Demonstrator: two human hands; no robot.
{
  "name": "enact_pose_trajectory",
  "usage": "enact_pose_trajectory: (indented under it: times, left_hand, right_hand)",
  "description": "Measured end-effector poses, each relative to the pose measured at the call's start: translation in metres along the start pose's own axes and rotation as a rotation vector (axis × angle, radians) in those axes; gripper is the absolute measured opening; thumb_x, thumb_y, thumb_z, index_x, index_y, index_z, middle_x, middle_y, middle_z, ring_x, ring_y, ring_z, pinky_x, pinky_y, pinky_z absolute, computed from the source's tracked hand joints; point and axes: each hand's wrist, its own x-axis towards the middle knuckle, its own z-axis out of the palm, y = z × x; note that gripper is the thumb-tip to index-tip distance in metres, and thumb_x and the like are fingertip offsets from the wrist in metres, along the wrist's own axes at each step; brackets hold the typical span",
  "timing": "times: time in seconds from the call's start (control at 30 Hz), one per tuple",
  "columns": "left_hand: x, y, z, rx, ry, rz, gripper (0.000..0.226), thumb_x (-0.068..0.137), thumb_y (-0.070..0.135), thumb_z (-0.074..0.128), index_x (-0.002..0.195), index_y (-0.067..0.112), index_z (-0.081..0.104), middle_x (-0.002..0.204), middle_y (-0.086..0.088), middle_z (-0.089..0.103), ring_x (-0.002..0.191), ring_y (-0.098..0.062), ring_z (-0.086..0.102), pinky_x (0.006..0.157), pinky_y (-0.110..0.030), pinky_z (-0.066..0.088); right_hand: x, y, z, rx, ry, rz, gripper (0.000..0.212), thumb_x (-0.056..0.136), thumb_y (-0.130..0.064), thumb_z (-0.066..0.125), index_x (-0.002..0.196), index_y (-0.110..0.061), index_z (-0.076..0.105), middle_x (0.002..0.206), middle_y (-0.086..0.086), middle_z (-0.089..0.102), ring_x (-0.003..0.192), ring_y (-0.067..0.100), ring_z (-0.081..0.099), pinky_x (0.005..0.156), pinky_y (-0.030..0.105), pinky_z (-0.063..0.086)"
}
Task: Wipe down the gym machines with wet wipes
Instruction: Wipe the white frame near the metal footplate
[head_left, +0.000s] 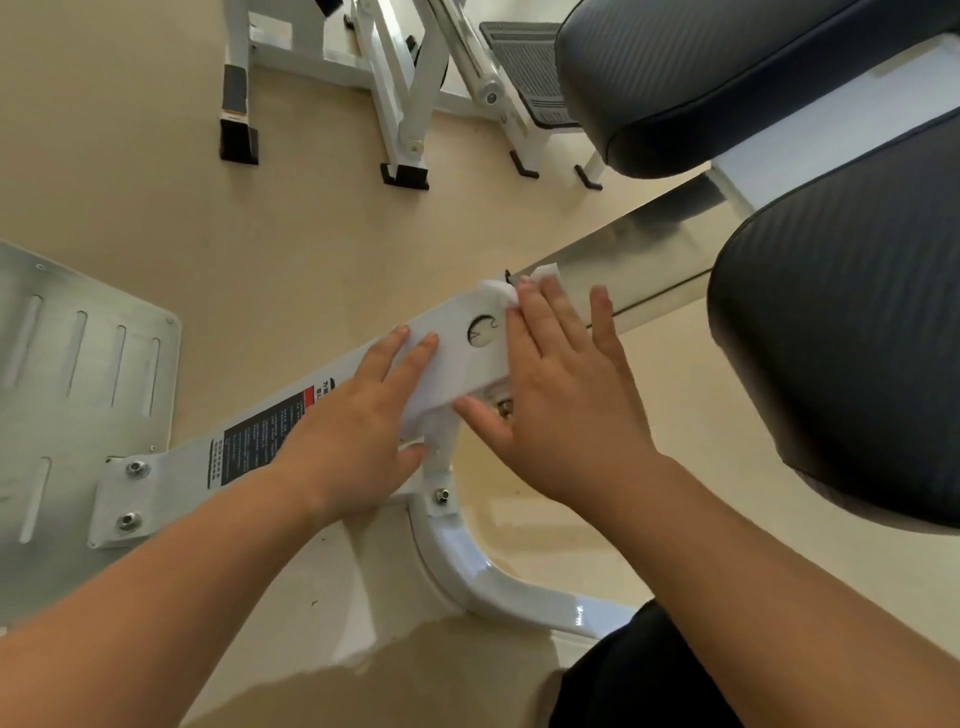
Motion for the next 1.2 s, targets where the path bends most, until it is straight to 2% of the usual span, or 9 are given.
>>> enact_pose_trajectory:
  times: [0.1, 0.27, 0.37, 0.5, 0.63, 0.83, 0.93, 1.07, 1.2]
  left_hand:
    - [-0.008, -0.019, 0.002, 0.003, -0.005, -0.076, 0.111, 0.083, 0.038, 0.076, 0.16, 0.034, -0.004, 0.167, 0.01, -0.005, 0.149, -0.023, 0.027, 0.114, -0.041, 0.038]
    - [-0.025, -0.038, 0.007, 0.124, -0.102, -0.237, 0.114, 0.084, 0.047, 0.073, 0.161, 0.02, -0.006, 0.168, 0.001, -0.011, 0.155, -0.019, 0.01, 0.121, -0.03, 0.017]
    - [-0.034, -0.043, 0.011, 0.18, -0.173, -0.323, 0.117, 0.084, 0.053, 0.071, 0.16, 0.02, -0.011, 0.168, 0.0, -0.015, 0.153, -0.024, 0.013, 0.121, -0.034, 0.019]
    - [-0.04, -0.045, 0.012, 0.194, -0.166, -0.348, 0.117, 0.083, 0.053, 0.072, 0.161, 0.018, -0.008, 0.168, -0.001, -0.01, 0.151, -0.028, 0.019, 0.12, -0.037, 0.024]
    - [-0.047, -0.049, 0.01, 0.189, -0.148, -0.345, 0.109, 0.084, 0.05, 0.072, 0.161, 0.02, 0.002, 0.167, 0.003, 0.001, 0.148, -0.023, 0.026, 0.117, -0.037, 0.03]
    - [-0.068, -0.073, 0.005, 0.191, -0.251, -0.389, 0.105, 0.082, 0.051, 0.074, 0.16, 0.018, 0.013, 0.165, -0.001, 0.015, 0.145, -0.022, 0.034, 0.114, -0.039, 0.039]
    - [-0.079, -0.082, 0.007, 0.214, -0.344, -0.435, 0.112, 0.079, 0.052, 0.076, 0.161, 0.019, 0.007, 0.166, -0.001, 0.012, 0.147, -0.022, 0.032, 0.114, -0.038, 0.038]
    - [-0.085, -0.08, 0.008, 0.246, -0.431, -0.468, 0.117, 0.084, 0.053, 0.072, 0.161, 0.014, -0.008, 0.169, -0.003, -0.009, 0.155, -0.021, 0.011, 0.122, -0.038, 0.026]
    - [-0.085, -0.075, 0.014, 0.3, -0.507, -0.473, 0.125, 0.085, 0.059, 0.067, 0.156, 0.008, -0.021, 0.166, -0.009, -0.022, 0.153, -0.029, 0.021, 0.118, -0.043, 0.034]
  right_hand:
    - [0.01, -0.009, -0.003, -0.021, -0.102, -0.054, 0.103, 0.096, -0.075, 0.026, 0.161, 0.001, 0.002, 0.17, 0.022, -0.004, 0.157, 0.034, -0.012, 0.125, 0.051, -0.015]
    - [-0.007, -0.048, 0.025, -0.119, -0.227, -0.358, 0.096, 0.102, -0.064, 0.026, 0.158, 0.003, -0.011, 0.166, 0.026, -0.018, 0.154, 0.04, -0.02, 0.123, 0.054, -0.018]
    - [0.003, -0.072, 0.038, -0.234, -0.276, -0.464, 0.089, 0.106, -0.056, 0.026, 0.157, 0.005, -0.013, 0.165, 0.028, -0.02, 0.154, 0.042, -0.018, 0.121, 0.052, -0.017]
    - [0.035, -0.063, 0.026, -0.302, -0.266, -0.278, 0.098, 0.102, -0.064, 0.031, 0.158, 0.007, -0.008, 0.167, 0.029, -0.011, 0.155, 0.044, -0.01, 0.127, 0.054, -0.003]
    - [0.051, -0.057, 0.011, -0.212, -0.272, -0.079, 0.106, 0.097, -0.071, 0.036, 0.159, 0.006, -0.003, 0.168, 0.027, -0.004, 0.156, 0.042, -0.004, 0.127, 0.054, -0.002]
    - [0.027, -0.134, 0.067, -0.203, -0.316, -0.461, 0.099, 0.099, -0.067, 0.036, 0.161, 0.0, -0.002, 0.169, 0.023, -0.004, 0.157, 0.04, -0.007, 0.126, 0.054, -0.007]
    - [0.017, -0.152, 0.084, -0.243, -0.313, -0.594, 0.094, 0.1, -0.061, 0.038, 0.161, -0.001, -0.001, 0.17, 0.022, -0.004, 0.157, 0.039, -0.006, 0.126, 0.053, -0.008]
    - [0.026, -0.136, 0.074, -0.341, -0.253, -0.428, 0.091, 0.103, -0.055, 0.036, 0.16, 0.003, -0.004, 0.168, 0.027, -0.008, 0.155, 0.045, -0.008, 0.124, 0.061, -0.006]
    - [0.032, -0.106, 0.055, -0.27, -0.23, -0.184, 0.096, 0.101, -0.062, 0.035, 0.159, 0.004, -0.005, 0.167, 0.028, -0.011, 0.154, 0.046, -0.013, 0.121, 0.065, -0.01]
